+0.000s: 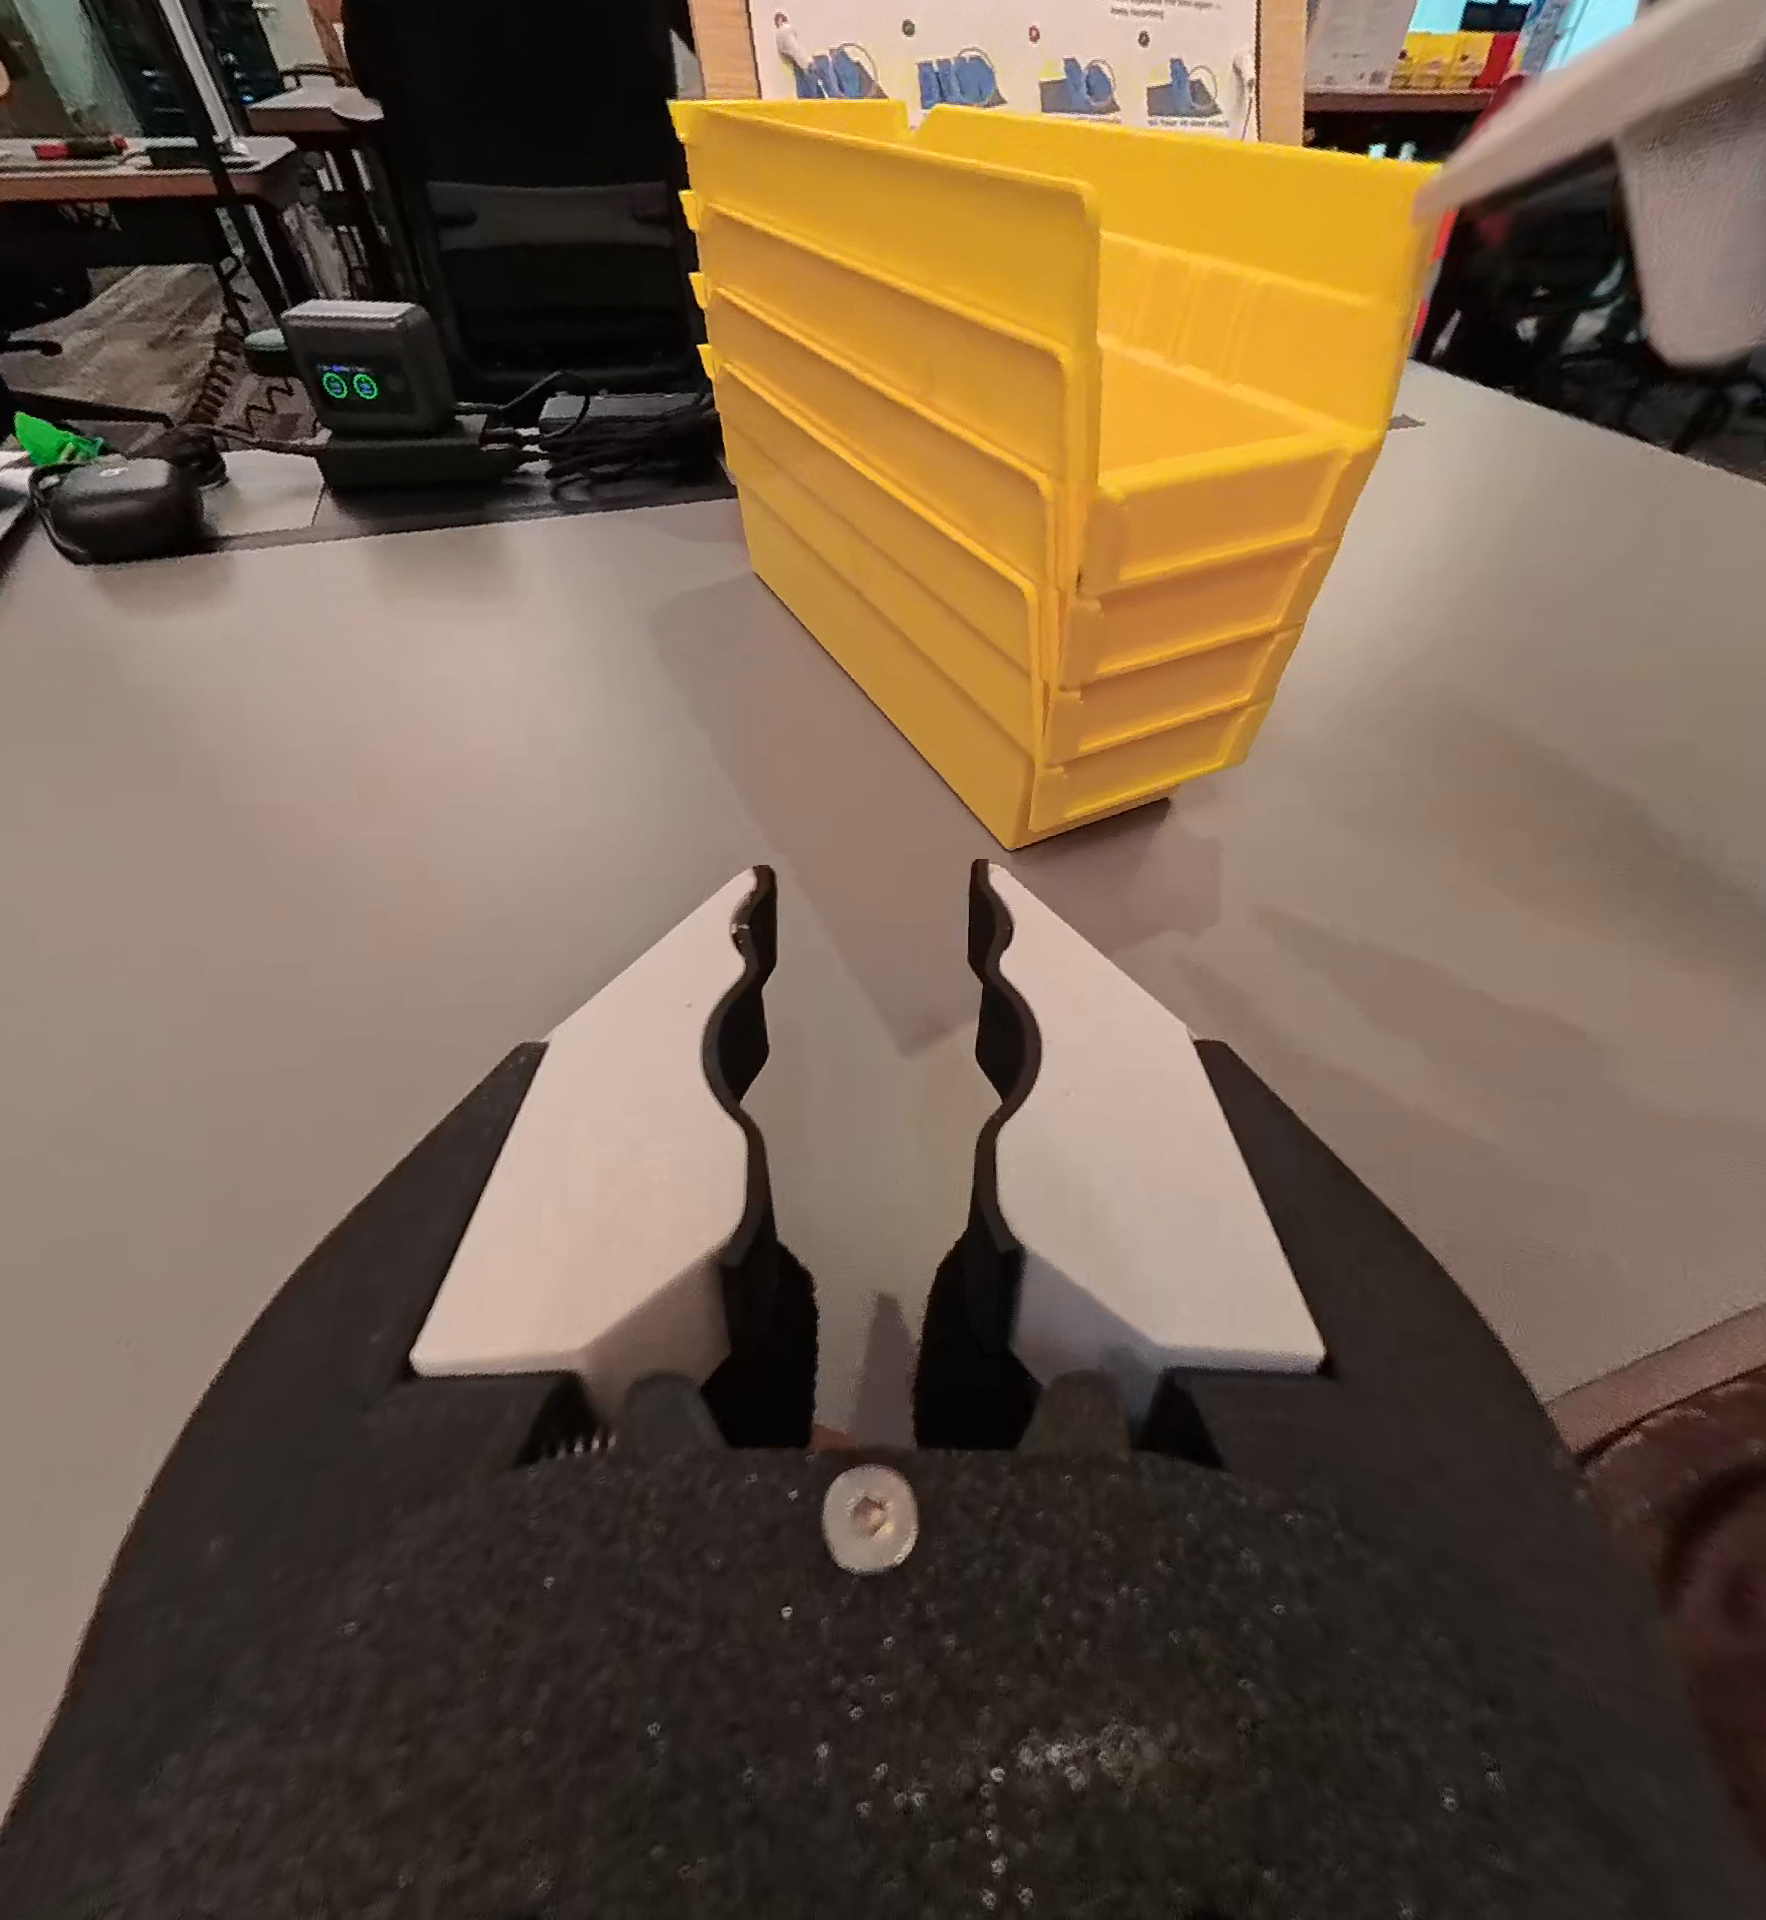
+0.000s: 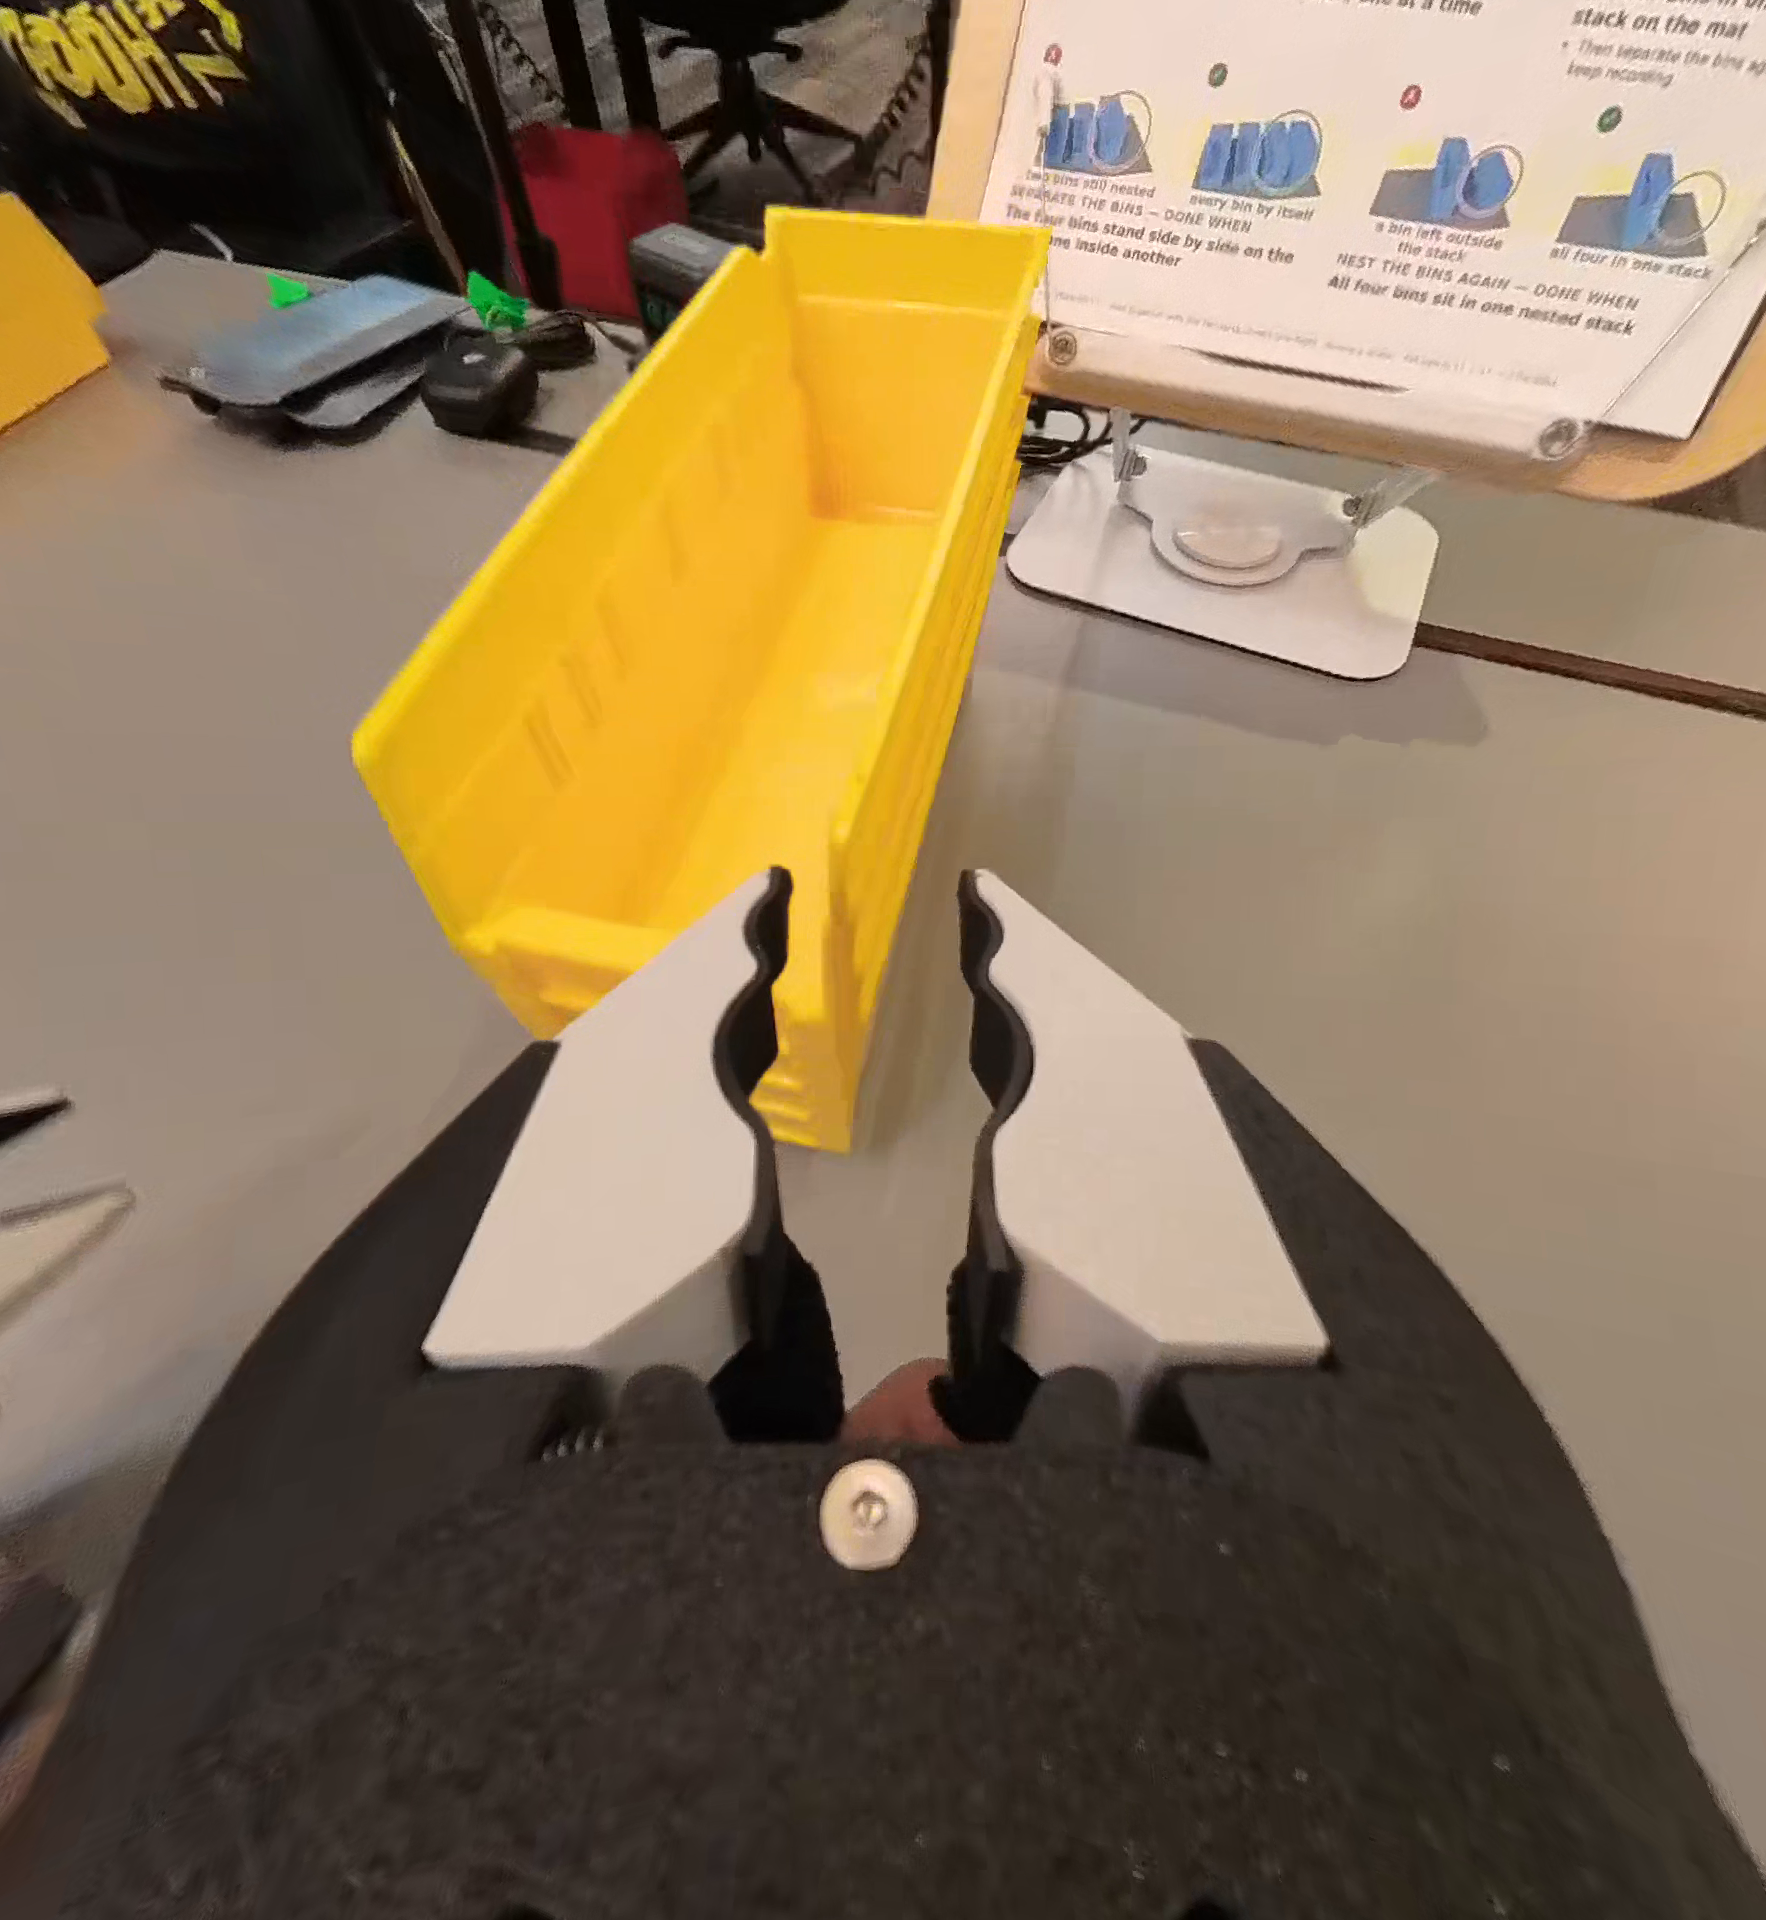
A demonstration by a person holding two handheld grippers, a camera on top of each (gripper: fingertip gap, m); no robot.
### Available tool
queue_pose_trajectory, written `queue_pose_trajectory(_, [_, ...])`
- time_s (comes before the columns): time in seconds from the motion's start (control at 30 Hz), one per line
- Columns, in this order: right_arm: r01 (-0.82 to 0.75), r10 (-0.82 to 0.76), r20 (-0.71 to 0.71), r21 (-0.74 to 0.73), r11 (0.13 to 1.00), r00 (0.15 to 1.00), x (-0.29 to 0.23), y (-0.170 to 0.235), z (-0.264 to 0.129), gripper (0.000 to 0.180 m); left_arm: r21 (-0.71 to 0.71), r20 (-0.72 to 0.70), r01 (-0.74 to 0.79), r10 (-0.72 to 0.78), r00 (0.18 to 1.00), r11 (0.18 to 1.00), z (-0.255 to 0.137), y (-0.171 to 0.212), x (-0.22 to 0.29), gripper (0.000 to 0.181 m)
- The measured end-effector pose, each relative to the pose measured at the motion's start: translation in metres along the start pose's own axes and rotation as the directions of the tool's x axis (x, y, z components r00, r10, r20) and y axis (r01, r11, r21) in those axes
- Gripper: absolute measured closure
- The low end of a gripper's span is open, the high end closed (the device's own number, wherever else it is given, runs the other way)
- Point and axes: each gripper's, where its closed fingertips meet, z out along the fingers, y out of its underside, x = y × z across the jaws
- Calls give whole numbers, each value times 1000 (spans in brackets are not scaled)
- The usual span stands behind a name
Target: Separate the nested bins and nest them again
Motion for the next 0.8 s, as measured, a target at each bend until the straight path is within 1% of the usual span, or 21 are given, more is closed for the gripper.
queue_pose_trajectory(0.07, [-38,37,-31,-17,999,999,0,-9,9,154,1,-11,-9,9,1000,1000,2,-1,3,146])
queue_pose_trajectory(0.13, [-48,45,-53,-54,997,998,-2,-11,19,157,0,-23,-12,12,1000,1000,4,-1,6,146])
queue_pose_trajectory(0.2, [-43,36,-103,-73,996,994,1,-12,25,172,-4,-28,-15,15,1000,1000,7,0,7,147])
queue_pose_trajectory(0.23, [-54,45,-110,-86,995,993,-1,-11,28,174,-7,-31,-15,15,999,1000,8,0,7,147])
queue_pose_trajectory(0.33, [-36,22,-152,-94,995,988,0,-8,32,174,-12,-36,-3,2,999,1000,10,1,5,147])
queue_pose_trajectory(0.47, [-100,88,-140,-79,992,986,0,-3,35,176,-18,-41,19,-19,999,1000,14,1,3,147])
queue_pose_trajectory(0.6, [-72,60,-154,-74,995,986,1,-5,37,177,-27,-51,23,-24,998,999,16,2,6,147])
queue_pose_trajectory(0.73, [-82,71,-127,-90,993,989,1,-12,38,178,-25,-49,3,-5,999,1000,16,2,8,147])
queue_pose_trajectory(0.8, [-31,18,-135,-97,995,991,3,-20,37,178,-27,-48,-2,1,999,1000,17,2,8,147])
